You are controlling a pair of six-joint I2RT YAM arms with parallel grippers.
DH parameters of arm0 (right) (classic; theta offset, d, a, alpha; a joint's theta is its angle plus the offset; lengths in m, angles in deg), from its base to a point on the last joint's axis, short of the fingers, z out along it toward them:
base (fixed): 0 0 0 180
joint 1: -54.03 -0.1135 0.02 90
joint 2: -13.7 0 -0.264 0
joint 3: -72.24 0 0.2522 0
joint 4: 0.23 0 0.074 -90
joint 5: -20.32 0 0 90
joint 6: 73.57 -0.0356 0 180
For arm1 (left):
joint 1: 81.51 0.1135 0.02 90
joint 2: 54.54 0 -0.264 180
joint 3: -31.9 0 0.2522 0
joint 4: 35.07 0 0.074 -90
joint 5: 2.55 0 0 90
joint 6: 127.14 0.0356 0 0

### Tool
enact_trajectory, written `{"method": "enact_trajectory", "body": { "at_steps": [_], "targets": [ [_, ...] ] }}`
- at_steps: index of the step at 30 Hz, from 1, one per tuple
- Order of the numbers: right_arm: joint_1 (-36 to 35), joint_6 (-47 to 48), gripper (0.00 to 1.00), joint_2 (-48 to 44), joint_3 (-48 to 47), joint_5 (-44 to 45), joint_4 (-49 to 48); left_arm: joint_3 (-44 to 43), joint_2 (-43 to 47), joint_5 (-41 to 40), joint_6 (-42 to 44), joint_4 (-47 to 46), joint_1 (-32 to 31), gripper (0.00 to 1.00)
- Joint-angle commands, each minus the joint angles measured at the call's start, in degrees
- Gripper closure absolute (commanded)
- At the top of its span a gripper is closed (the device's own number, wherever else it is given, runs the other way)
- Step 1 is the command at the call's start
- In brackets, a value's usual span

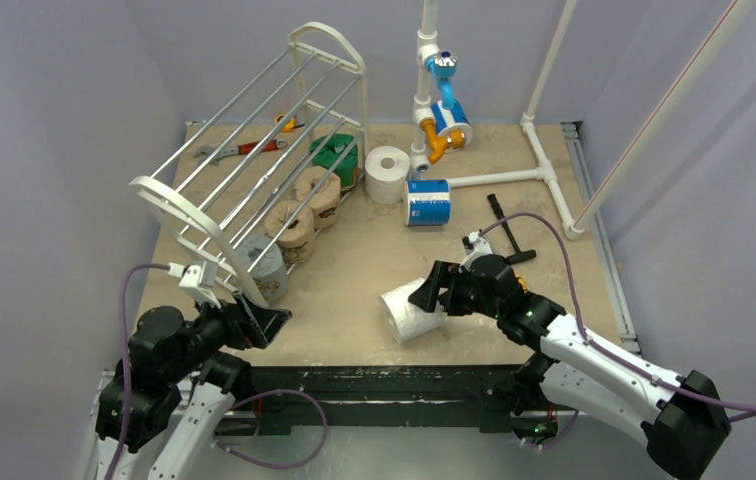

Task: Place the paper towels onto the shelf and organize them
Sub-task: Adjust the paper towel at the center of the board.

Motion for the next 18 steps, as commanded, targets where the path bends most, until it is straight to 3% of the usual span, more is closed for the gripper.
{"method": "enact_trajectory", "body": {
  "at_steps": [1, 12, 18],
  "targets": [
    [-0.1, 3.1, 0.21, -1.5, -0.5, -2.3, -1.4, 1.6, -0.7, 13.7, -4.4, -5.0, 0.3, 0.13],
    [-0.1, 0.8, 0.21, -1.0, 3.1, -7.1, -7.8, 13.8, -2.1, 20.0, -13.2, -20.0, -0.2, 0.02],
    [-0.1, -0.5, 0.21, 1.7, 5.2, -9.6, -12.9, 17.4, -10.2, 18.8, -14.3, -27.9, -5.8, 0.01]
  ]
}}
